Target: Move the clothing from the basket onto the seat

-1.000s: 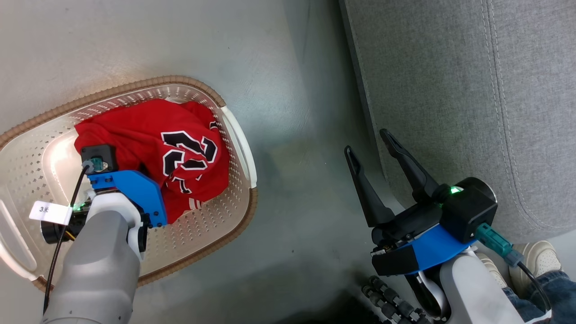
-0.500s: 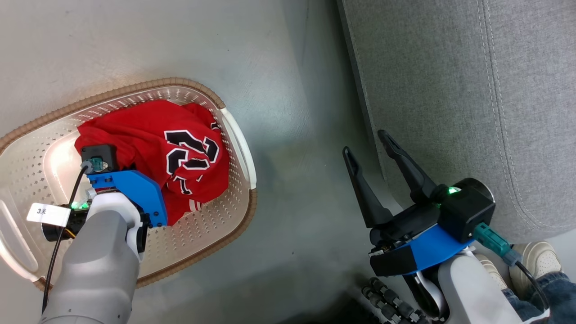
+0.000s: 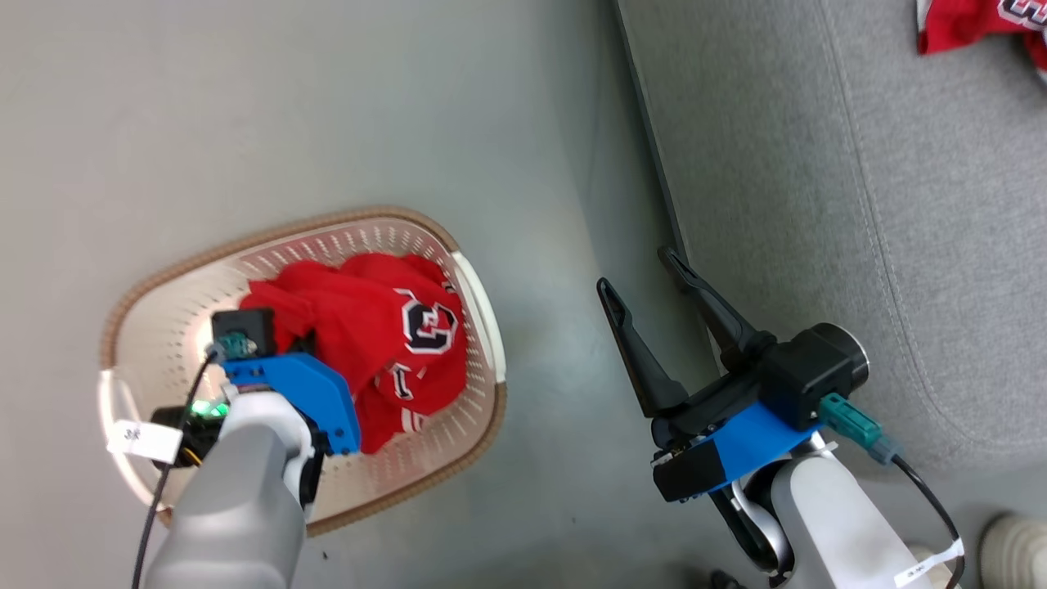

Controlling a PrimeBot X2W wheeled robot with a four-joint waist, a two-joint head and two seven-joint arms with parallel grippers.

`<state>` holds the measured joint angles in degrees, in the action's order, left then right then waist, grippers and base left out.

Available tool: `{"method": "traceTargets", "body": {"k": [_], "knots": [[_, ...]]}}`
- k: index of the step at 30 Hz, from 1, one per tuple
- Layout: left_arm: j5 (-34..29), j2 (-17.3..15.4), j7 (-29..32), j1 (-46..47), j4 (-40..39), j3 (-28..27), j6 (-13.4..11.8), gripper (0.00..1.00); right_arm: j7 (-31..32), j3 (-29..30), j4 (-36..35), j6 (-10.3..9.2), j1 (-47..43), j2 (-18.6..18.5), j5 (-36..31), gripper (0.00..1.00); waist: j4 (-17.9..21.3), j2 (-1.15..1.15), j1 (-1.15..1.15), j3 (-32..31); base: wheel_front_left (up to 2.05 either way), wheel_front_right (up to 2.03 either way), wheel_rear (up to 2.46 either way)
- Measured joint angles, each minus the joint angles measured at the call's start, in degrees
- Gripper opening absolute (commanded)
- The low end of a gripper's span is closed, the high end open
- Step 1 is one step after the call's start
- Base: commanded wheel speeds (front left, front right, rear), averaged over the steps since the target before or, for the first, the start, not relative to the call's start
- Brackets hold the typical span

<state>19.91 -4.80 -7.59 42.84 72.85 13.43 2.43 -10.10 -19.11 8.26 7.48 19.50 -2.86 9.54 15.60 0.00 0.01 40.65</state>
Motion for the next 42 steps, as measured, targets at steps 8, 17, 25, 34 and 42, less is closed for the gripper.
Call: {"method": "traceTargets", "body": {"k": [8, 17, 25, 34, 42], "knots": [[0.3, 1.6, -3.0, -3.8, -0.8, 3.0, 3.2, 0.00, 1.8, 0.0, 2.4, 0.00, -1.3, 0.0, -0.8, 1.00, -4.0, 0.00, 0.01, -10.2, 0.00, 0.00, 0.00], [5.3, 1.8, -5.4, -7.7, -8.5, 8.8, 4.7, 0.00, 4.5, -0.6, 3.6, 0.00, -5.2, 0.0, -0.7, 1.00, -9.3, 0.00, 0.01, -21.9, 0.00, 0.00, 0.00], [10.1, 1.9, -5.6, -9.6, -17.4, 15.5, 4.7, 0.00, 6.2, -0.8, 3.7, 0.00, -8.3, 0.0, -0.3, 1.00, -13.9, 0.00, 0.01, -30.8, 0.00, 0.00, 0.00], [11.9, 1.9, -3.3, -7.7, -27.7, 20.2, 3.6, 0.00, 7.7, -0.8, 3.3, 0.00, -10.4, 0.0, 0.2, 1.00, -17.9, 0.00, 0.01, -37.2, 0.00, 0.00, 0.00], [13.1, 1.9, 0.2, -4.8, -34.4, 23.9, 2.7, 0.00, 8.8, -1.1, 3.5, 0.00, -11.0, 0.0, 0.8, 1.00, -19.0, -0.01, 0.00, -40.7, 0.00, 0.00, 0.00]]}}
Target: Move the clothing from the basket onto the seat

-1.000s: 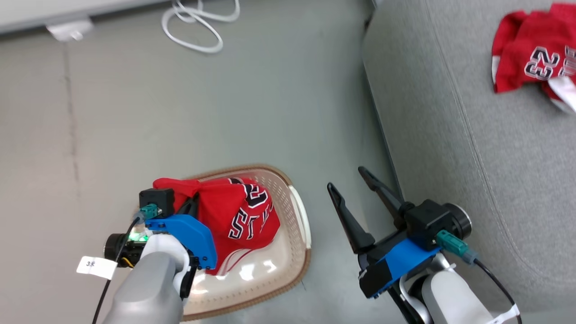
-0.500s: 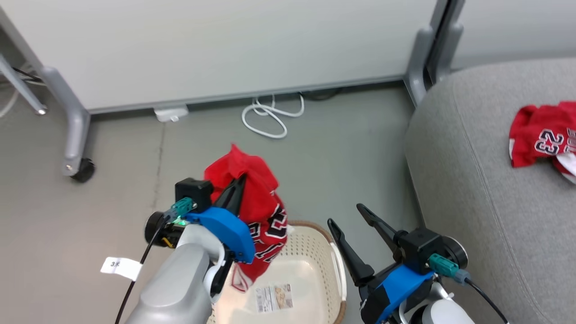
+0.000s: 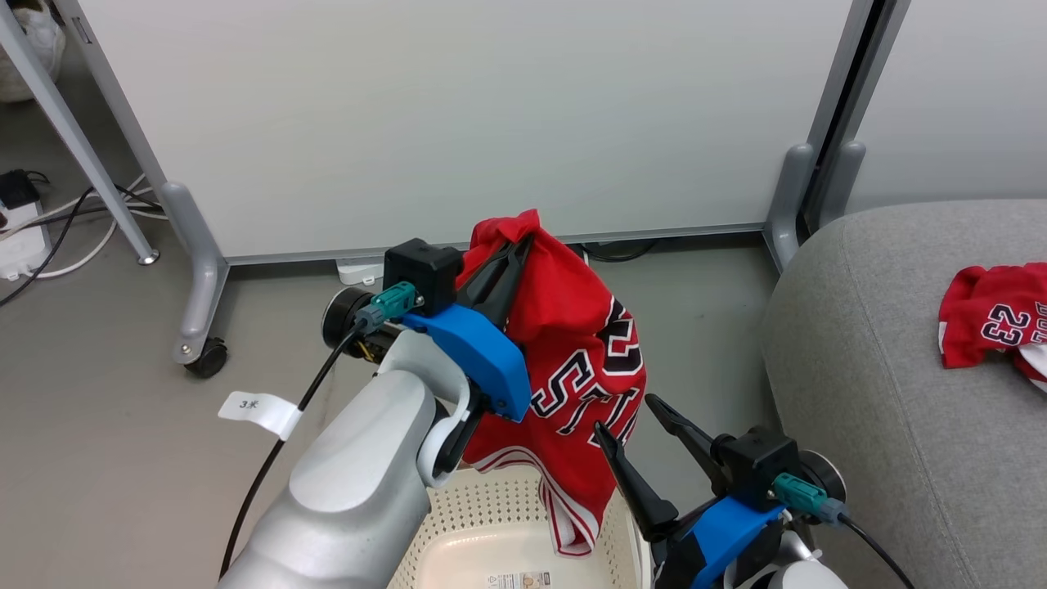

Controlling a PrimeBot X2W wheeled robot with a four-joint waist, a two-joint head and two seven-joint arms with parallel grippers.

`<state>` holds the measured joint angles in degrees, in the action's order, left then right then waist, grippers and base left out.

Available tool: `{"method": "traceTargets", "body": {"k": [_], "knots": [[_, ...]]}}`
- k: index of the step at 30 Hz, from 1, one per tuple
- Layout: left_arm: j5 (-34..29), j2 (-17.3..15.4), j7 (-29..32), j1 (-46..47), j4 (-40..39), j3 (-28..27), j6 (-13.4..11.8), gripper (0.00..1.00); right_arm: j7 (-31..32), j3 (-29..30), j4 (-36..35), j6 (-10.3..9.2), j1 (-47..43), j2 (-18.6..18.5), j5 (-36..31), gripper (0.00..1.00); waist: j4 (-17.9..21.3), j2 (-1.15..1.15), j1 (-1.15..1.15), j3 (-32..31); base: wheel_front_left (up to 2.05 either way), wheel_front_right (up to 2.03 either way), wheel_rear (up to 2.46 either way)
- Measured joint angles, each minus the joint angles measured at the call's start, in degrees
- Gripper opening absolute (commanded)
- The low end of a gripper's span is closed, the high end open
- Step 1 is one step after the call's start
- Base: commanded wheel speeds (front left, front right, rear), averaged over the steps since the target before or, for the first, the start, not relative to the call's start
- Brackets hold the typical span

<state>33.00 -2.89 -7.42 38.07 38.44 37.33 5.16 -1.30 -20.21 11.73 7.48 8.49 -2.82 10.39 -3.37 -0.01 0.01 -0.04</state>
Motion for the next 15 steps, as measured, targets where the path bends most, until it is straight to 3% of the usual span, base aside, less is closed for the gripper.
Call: {"method": "traceTargets", "body": {"k": [15], "knots": [[3.6, 0.0, 2.8, 6.5, -5.6, 8.2, -1.3, 0.00, 0.7, -0.5, 0.2, 0.00, -0.7, 0.0, 0.7, 1.00, 2.1, 0.00, -0.01, -2.3, 0.00, 0.00, 0.00]]}}
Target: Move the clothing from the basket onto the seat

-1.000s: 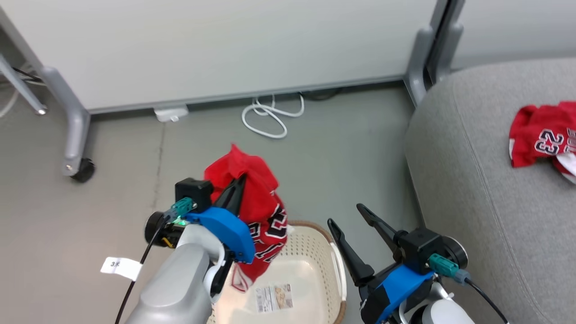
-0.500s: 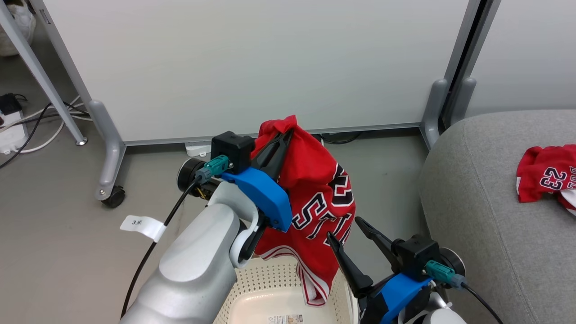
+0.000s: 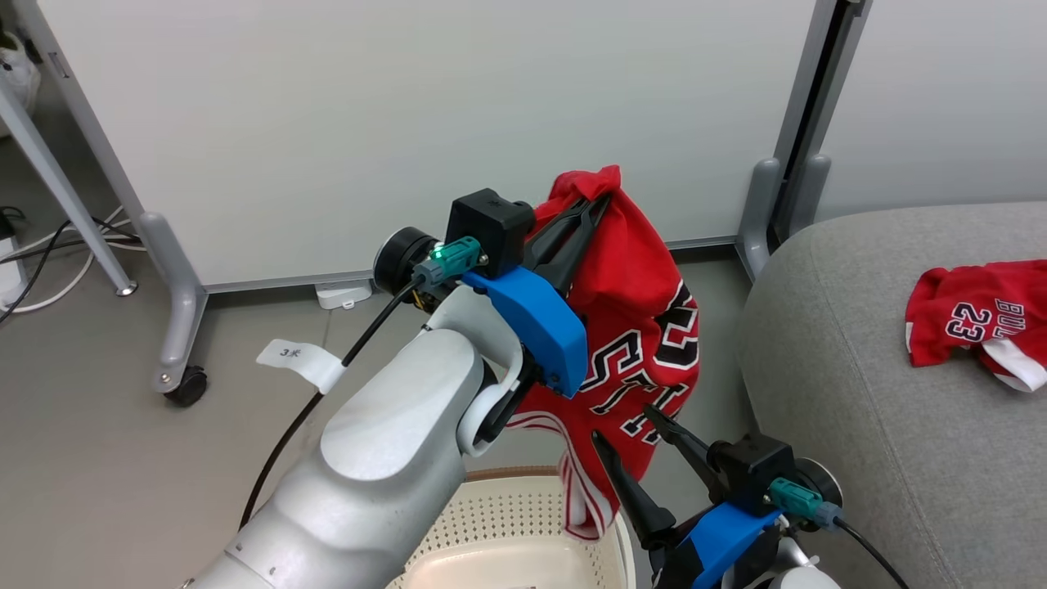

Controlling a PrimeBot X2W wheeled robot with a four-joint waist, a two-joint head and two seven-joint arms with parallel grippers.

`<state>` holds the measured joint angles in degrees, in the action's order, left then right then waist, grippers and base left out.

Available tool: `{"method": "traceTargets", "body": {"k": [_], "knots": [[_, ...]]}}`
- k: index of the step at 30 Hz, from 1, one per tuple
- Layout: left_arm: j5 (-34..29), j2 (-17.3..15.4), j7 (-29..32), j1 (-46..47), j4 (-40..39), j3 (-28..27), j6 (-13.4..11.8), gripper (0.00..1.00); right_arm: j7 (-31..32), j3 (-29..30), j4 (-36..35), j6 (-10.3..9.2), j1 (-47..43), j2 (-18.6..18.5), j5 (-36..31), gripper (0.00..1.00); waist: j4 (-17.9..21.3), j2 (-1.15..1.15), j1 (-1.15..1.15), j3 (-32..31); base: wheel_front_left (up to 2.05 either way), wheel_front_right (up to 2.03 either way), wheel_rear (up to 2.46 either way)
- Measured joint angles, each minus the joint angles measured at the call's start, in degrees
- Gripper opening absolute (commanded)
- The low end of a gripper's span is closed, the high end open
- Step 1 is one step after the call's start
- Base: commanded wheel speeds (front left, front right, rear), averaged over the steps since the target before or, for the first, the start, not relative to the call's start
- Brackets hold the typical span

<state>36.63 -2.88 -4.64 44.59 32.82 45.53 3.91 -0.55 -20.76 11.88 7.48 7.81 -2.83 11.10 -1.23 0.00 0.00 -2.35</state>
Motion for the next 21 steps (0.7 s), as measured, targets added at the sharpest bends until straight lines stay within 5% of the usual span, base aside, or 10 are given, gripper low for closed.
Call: {"method": "traceTargets", "body": {"k": [21], "knots": [[2.1, 0.0, -2.2, 1.1, 4.3, 3.0, -1.9, 0.00, 1.8, 5.3, -6.4, 0.00, -0.1, 0.0, -2.3, 1.00, 3.6, 0.00, 0.00, 2.2, 0.00, 0.00, 0.00]]}}
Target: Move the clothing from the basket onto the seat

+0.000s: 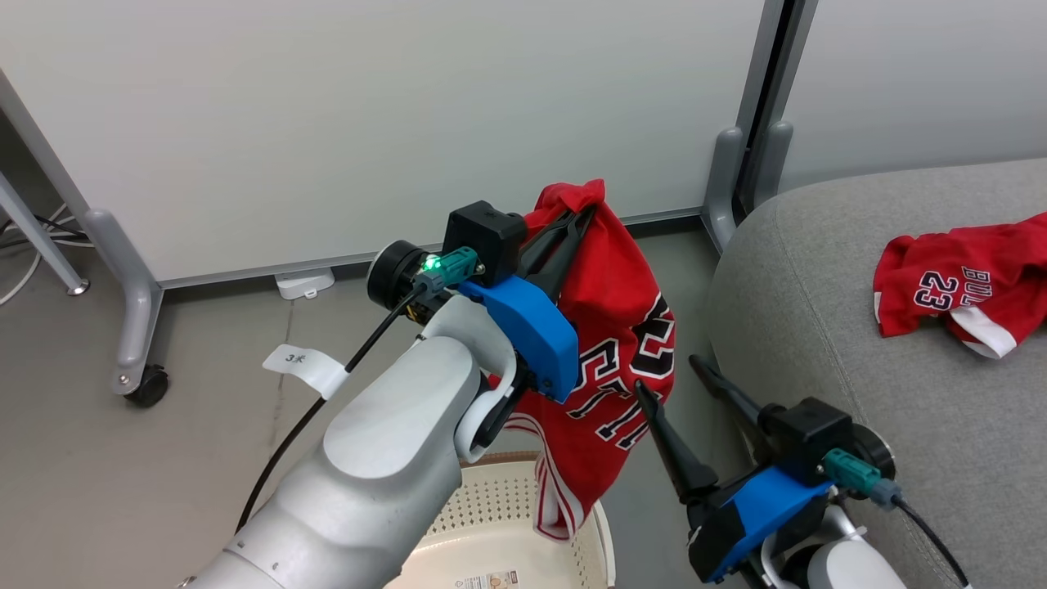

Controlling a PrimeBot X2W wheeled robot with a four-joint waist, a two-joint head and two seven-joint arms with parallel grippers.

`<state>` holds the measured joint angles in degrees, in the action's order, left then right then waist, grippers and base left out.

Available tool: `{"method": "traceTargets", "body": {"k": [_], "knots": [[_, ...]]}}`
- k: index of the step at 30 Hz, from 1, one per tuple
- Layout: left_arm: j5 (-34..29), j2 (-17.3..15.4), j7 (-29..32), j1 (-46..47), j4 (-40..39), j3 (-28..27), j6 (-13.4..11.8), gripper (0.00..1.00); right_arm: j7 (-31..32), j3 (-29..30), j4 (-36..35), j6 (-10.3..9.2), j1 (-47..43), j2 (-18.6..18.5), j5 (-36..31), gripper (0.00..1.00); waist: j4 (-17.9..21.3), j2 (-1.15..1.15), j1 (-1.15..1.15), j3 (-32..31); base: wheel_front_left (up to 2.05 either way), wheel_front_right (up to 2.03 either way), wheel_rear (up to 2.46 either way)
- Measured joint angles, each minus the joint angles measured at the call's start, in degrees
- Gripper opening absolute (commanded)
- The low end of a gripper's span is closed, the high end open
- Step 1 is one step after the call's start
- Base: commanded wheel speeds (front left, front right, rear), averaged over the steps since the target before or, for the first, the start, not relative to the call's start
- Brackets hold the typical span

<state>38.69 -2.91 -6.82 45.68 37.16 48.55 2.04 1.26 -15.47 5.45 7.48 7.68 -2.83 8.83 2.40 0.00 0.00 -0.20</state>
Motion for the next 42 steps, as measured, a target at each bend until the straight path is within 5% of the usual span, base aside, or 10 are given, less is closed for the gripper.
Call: {"method": "traceTargets", "body": {"k": [7, 15, 24, 27, 42], "knots": [[0.1, 0.0, -0.4, 0.6, 0.1, 0.6, 0.3, 0.00, 2.2, 3.2, 0.8, 0.00, 2.5, -0.4, -1.7, 1.00, -0.2, 0.00, 0.00, 1.1, 0.00, 0.00, 0.00], [0.2, 0.0, -0.6, 1.5, -1.5, 2.1, 0.4, 0.00, 4.4, 4.3, 9.3, 0.00, 9.8, -2.7, 0.3, 1.00, -1.9, 0.00, 0.00, 3.0, 0.00, 0.00, 0.00], [1.7, 0.0, -0.5, 2.4, -4.4, 4.9, 0.9, 0.00, 5.3, -3.4, 19.8, 0.00, 16.6, -5.4, 10.6, 1.00, -3.7, 0.00, 0.00, 4.2, 0.00, 0.00, 0.00], [2.0, 0.0, -0.5, 2.6, -5.0, 5.8, 0.8, 0.00, 5.5, -7.1, 22.6, 0.00, 18.5, -6.6, 13.9, 0.00, -3.9, 0.00, 0.00, 4.3, 0.00, 0.00, 0.00], [2.7, 0.0, -1.9, 3.2, -3.6, 6.4, -0.5, 0.00, -0.8, -14.1, 27.7, 0.00, 21.4, -9.2, 19.5, 0.00, -3.2, 0.00, 0.00, 3.6, 0.00, 0.00, 0.00]]}}
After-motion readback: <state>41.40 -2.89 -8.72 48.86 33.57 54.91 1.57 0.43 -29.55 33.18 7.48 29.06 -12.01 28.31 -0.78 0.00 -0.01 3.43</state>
